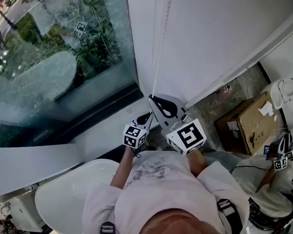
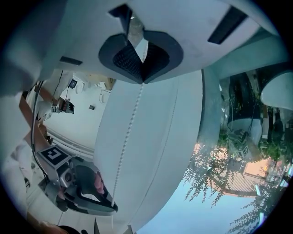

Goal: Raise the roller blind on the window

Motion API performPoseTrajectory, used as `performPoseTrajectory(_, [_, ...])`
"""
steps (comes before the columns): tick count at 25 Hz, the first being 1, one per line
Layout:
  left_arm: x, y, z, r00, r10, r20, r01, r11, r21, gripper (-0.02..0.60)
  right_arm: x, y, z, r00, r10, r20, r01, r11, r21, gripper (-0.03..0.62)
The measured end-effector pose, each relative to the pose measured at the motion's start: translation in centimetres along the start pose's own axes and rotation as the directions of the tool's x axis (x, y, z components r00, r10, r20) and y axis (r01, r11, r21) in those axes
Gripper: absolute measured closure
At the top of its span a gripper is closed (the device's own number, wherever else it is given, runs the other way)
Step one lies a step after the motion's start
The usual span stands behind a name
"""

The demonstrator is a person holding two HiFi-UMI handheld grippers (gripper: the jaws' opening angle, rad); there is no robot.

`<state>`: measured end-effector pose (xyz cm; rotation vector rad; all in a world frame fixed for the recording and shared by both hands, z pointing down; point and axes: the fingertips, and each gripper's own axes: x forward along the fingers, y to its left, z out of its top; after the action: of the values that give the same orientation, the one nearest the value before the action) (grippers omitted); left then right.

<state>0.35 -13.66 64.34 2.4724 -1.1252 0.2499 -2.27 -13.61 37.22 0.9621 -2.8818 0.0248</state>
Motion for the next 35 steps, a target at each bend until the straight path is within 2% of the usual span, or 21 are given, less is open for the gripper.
performPoseTrajectory(16, [0.3, 0.8, -5.0, 0.996, -0.005, -0.093, 0.001, 0.999, -0.049, 0.574, 0.3, 0.8, -4.8, 0.995, -0.010, -0.099, 0.013, 0.999, 0.032, 0.533])
performPoseTrajectory(24, [0.1, 0.6, -5.3, 0.994, -0.027, -0.103, 0.023, 0.999, -0.032, 0.572, 0.4, 0.6, -5.2, 0.996, -0.020, -0.089, 0.023, 0.999, 0.036, 0.533])
performPoseTrajectory(29, [-1.3, -0.2, -2.3, 0.997, -0.044, -0.071, 0.043, 0.999, -0.019, 0.564, 0.3, -0.1, -4.7, 0.997, -0.014, -0.073, 0.017, 0.999, 0.030, 0.533])
performPoseTrajectory(32, [-3.3, -0.8, 1.2, 0.999, -0.052, -0.004, 0.052, 0.999, -0.003, 0.528, 0.2, -0.2, -5.1, 0.998, -0.013, -0.066, 0.015, 0.999, 0.032, 0.533])
performPoseTrajectory(35, [-6.0, -1.3, 6.2, 0.995, -0.066, 0.078, 0.064, 0.998, 0.022, 0.518, 0.5, 0.1, -5.2, 0.998, -0.011, -0.061, 0.013, 0.999, 0.030, 0.533])
